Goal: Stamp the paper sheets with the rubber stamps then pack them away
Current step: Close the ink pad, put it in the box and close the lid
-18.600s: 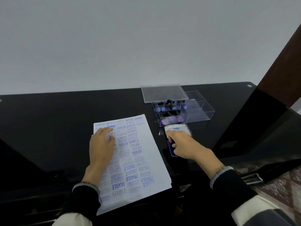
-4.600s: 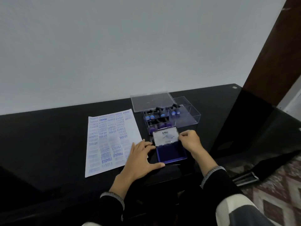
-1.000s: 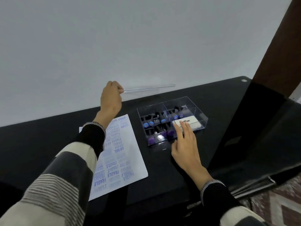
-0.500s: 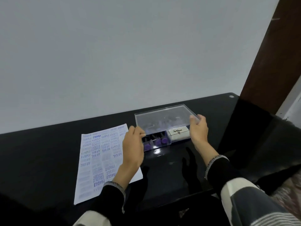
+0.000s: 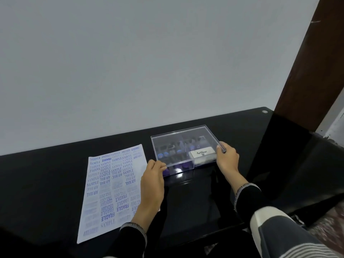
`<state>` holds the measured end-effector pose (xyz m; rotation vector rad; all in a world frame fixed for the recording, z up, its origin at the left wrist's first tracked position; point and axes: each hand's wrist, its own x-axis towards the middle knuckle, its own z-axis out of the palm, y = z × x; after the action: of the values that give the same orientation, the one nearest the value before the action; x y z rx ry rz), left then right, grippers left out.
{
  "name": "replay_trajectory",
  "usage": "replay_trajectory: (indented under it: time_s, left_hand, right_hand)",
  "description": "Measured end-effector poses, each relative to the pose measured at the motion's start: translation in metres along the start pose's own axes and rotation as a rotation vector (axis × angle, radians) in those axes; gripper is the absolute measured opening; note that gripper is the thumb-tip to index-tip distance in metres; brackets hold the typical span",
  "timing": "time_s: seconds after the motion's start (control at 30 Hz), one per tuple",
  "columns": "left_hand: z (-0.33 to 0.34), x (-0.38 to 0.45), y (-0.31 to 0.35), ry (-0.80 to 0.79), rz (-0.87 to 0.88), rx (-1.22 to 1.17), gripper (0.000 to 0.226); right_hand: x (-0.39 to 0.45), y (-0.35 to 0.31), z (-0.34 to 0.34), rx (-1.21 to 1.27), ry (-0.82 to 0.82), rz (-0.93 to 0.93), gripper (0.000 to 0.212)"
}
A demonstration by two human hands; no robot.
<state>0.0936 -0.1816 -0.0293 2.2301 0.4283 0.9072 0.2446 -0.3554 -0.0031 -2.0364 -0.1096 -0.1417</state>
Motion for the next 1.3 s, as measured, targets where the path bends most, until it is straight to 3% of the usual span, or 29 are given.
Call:
replay_trajectory:
  time_s: [0.43,0.6,0.9,1.3]
  left_hand:
    - [-0.001,0.0,-0.015,-0.027,-0.067,-0.068,0.021]
    - [-0.002,0.0,-0.015,-0.029,-0.1,-0.12,0.02]
    - [0.0,0.001,-0.014,0.001,-0.033,-0.088,0.018]
    - [0.003,0.008,-0.019,-0.04,-0.066,-0.1,0.021]
  right_hand:
    - [0.012,-0.003,0.007,-0.098,0.096,0.09,0.033]
    - [0.007,-0.002,0.011,-0.168,0.158,0.045,0.033]
    - [0.005,-0.001,0.016,-0.142,0.245,0.066,0.034]
    - [0.011,-0.008,0.012,-0.137,0.182,0.13,0.03]
